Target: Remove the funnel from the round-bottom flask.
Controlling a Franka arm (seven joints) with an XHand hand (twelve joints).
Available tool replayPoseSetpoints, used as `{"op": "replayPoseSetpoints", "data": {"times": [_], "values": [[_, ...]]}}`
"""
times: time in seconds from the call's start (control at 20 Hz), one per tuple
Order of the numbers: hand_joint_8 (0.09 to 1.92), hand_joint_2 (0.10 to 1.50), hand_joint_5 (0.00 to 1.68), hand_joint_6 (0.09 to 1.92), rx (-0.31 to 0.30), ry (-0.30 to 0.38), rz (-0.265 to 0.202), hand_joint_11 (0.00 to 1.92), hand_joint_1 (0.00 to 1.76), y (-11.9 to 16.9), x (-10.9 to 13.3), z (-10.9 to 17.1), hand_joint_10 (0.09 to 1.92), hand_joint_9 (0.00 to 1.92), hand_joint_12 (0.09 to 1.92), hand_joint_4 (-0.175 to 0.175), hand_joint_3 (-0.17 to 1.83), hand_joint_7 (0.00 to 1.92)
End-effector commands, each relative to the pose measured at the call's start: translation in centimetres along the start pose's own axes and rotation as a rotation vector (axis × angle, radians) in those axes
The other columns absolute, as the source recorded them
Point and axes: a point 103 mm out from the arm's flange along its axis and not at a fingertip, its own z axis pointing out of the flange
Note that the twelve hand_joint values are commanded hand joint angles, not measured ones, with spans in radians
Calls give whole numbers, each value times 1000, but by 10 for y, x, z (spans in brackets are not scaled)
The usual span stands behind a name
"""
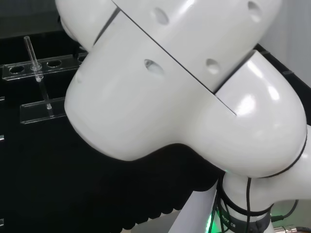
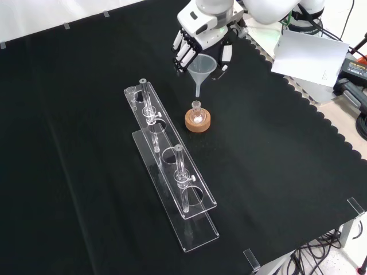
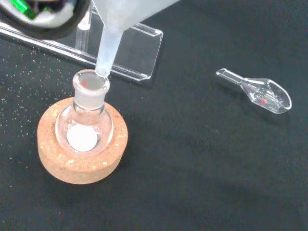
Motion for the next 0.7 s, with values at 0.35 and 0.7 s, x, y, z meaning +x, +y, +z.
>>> {"op": "replayPoseSetpoints", "data": {"times": [0.35,0.7], "values": [[669,789,912,709,-14,-6,44,891,886,-24,-29,-60,254,1248,1040,5,588,858],[669,789,909,712,-8,10,91,889,886,-15,-55,-84,248,1249,1040,7,590,858]]}}
